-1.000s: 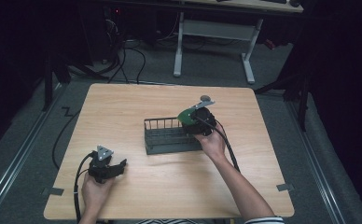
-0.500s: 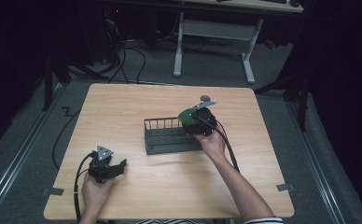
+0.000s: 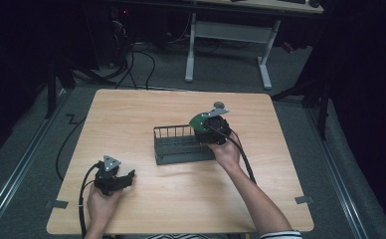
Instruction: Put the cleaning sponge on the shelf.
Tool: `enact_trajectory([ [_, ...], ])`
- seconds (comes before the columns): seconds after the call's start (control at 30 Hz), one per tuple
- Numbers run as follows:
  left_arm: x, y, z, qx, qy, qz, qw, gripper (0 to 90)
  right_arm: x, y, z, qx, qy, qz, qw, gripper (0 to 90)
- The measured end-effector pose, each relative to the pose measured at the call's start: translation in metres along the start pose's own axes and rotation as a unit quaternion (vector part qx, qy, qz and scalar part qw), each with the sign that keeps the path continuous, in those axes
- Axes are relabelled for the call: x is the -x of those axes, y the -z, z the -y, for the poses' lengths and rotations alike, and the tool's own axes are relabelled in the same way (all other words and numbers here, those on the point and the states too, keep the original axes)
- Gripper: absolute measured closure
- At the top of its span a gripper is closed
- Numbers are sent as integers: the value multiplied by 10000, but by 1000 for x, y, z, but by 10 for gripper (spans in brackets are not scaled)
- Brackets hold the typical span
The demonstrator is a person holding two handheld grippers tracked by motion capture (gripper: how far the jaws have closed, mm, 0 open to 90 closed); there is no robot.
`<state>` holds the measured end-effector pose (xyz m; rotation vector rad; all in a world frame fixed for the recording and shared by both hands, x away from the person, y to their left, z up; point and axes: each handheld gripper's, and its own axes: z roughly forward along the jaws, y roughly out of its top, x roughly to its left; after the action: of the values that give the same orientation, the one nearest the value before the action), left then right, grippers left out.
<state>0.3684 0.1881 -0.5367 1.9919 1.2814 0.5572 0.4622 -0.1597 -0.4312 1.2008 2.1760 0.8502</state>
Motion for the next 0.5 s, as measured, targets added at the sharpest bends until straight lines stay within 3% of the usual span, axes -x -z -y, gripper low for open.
enact_trajectory([
  [0.17, 0, 0, 0, -2, -1, -1, 10000, 304, 2, -12, 4, -102, -80, 11, 9999, 309],
  [0.23, 0, 0, 0, -3, -2, -1, 10000, 304, 4, -11, 5, -87, -261, -109, 9996, 307],
  [0.43, 0, 0, 0, -2, -2, 0, 10000, 304, 3, -4, 6, -376, -203, -162, 9990, 303],
  [0.5, 0, 0, 0, -1, -1, -1, 10000, 304, 1, -3, 6, -454, -83, -128, 9989, 301],
])
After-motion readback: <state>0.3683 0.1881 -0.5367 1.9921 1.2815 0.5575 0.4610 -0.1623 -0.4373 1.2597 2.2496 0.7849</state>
